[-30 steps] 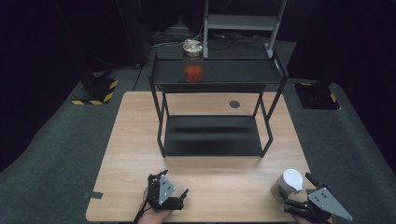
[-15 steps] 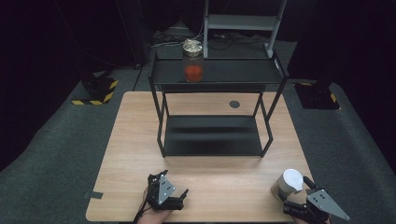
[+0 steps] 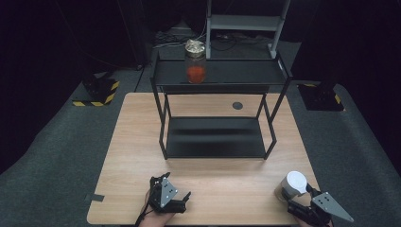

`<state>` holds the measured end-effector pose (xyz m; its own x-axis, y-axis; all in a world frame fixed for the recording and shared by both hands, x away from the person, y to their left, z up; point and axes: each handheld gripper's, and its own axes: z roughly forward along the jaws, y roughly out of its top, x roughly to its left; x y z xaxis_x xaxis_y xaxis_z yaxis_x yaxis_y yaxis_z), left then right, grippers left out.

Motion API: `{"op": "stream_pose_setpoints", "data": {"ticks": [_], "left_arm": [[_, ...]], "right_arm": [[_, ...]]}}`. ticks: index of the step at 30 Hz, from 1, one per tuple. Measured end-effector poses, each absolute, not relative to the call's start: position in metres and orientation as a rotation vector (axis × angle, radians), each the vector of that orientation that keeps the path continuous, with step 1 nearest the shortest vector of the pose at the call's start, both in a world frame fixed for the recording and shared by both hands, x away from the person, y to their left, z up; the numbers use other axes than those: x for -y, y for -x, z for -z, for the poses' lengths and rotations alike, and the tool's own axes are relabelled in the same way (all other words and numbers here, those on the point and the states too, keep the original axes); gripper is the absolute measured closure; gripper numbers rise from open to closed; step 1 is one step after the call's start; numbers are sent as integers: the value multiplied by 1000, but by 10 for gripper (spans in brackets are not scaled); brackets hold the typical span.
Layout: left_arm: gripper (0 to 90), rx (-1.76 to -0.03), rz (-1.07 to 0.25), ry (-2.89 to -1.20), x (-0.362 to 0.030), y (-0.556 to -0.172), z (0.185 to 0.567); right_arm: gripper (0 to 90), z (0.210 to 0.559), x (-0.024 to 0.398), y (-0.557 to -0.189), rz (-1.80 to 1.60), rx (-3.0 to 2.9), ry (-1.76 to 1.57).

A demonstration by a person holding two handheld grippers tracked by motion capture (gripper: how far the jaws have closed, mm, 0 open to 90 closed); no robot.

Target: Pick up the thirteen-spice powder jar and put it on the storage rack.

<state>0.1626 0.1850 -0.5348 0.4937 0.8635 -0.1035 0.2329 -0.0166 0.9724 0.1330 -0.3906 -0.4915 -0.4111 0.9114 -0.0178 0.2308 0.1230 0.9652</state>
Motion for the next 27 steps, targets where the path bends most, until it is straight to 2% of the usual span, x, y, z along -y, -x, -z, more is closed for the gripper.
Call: {"op": "stream_pose_setpoints", "data": {"ticks": [8,27], "left_arm": [[7,-989,-651,-1533,-186,-163,535],[7,-978,-646,-1537,-188,-163,535]], "right_arm": [[277,499,391,-136,-1351,-1737,-1128],[293,503,387,-136,-1345,-1719,-1102]]}}
